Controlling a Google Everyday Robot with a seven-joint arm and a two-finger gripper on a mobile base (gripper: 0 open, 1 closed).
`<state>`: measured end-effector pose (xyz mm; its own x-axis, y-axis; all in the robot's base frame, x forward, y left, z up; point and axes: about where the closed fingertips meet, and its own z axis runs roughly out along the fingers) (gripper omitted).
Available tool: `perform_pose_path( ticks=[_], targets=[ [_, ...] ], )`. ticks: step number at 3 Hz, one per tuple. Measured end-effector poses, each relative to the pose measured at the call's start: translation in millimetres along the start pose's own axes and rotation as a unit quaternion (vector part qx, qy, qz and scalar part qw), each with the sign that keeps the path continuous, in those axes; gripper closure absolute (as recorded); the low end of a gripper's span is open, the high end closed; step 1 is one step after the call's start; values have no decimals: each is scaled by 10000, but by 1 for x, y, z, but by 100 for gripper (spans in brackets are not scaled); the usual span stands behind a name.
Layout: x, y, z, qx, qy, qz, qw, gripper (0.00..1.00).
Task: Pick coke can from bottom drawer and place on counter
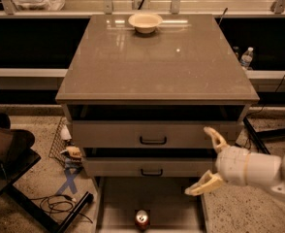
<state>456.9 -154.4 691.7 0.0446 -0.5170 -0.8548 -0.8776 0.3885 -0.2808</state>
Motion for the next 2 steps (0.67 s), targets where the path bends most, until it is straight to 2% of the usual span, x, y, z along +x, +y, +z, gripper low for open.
perform_pose_path(
  ticks=[1,2],
  targets=[
    [52,18,42,-4,-375,405,9985,0],
    [106,39,77,-67,-563,649,9963,0]
  ],
)
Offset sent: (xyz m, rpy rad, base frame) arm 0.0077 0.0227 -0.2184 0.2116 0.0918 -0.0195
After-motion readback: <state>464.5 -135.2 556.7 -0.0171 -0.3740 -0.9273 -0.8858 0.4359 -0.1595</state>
